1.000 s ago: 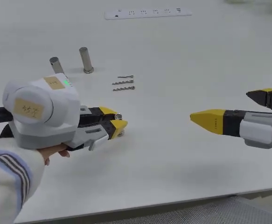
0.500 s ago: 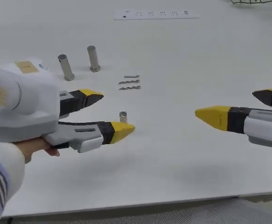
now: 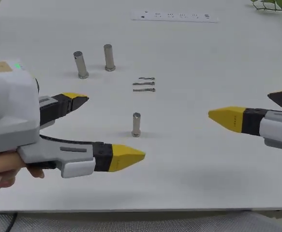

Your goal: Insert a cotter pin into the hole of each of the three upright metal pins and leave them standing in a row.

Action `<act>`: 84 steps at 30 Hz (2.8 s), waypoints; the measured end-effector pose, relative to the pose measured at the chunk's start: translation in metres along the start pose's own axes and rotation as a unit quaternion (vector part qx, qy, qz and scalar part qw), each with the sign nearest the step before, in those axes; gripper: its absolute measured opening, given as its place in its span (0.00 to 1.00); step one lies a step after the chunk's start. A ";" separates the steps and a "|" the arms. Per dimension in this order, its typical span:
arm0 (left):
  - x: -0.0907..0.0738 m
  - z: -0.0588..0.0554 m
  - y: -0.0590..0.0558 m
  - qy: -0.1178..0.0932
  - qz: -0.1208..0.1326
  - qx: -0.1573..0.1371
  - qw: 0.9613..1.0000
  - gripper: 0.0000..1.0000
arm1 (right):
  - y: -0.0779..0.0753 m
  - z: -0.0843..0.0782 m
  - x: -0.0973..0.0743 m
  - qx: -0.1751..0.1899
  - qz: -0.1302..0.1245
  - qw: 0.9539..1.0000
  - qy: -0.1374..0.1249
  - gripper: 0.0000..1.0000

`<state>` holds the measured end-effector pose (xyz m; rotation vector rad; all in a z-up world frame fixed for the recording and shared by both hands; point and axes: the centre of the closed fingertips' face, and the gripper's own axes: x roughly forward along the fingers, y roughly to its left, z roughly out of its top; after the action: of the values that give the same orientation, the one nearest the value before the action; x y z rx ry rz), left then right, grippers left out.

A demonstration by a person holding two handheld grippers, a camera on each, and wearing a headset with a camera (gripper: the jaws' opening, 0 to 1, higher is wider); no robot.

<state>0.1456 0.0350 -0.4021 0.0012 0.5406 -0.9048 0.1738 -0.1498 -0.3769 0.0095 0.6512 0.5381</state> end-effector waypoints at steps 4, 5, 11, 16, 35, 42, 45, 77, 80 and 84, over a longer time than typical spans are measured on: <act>-0.005 -0.001 0.001 -0.002 0.015 -0.009 1.000 0.99 | -0.005 -0.002 0.006 -0.039 0.009 0.999 0.035 0.84; -0.006 0.000 0.001 -0.003 0.016 -0.010 1.000 0.99 | -0.006 -0.002 0.009 -0.049 0.011 0.998 0.046 0.84; -0.009 -0.002 -0.005 0.005 0.015 -0.017 1.000 0.99 | -0.014 0.008 0.025 -0.080 0.022 0.994 0.069 0.81; -0.014 0.001 -0.011 -0.004 0.018 -0.021 1.000 0.99 | -0.020 0.022 0.043 -0.115 0.038 0.989 0.087 0.79; -0.030 0.011 -0.009 -0.034 0.065 -0.048 0.996 0.97 | 0.015 0.047 0.115 -0.313 0.132 0.925 0.171 0.71; -0.037 0.006 -0.013 -0.037 0.073 -0.041 0.996 0.94 | 0.024 0.054 0.126 -0.378 0.150 0.892 0.196 0.64; -0.040 0.005 -0.015 -0.037 0.075 -0.047 0.995 0.94 | 0.027 0.054 0.129 -0.386 0.159 0.886 0.203 0.60; -0.051 0.003 -0.012 -0.052 0.078 -0.068 0.993 0.90 | 0.028 0.040 0.209 -0.453 0.206 0.814 0.299 0.19; -0.050 0.003 -0.013 -0.052 0.077 -0.069 0.993 0.89 | 0.023 0.037 0.221 -0.451 0.207 0.812 0.307 0.16; -0.049 0.000 -0.013 -0.049 0.075 -0.073 0.993 0.89 | 0.027 0.033 0.225 -0.421 0.221 0.822 0.312 0.11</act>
<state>0.1117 0.0634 -0.3771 -0.1318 0.5072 -0.7129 0.3301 -0.0134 -0.4749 -0.9112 1.0070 1.2788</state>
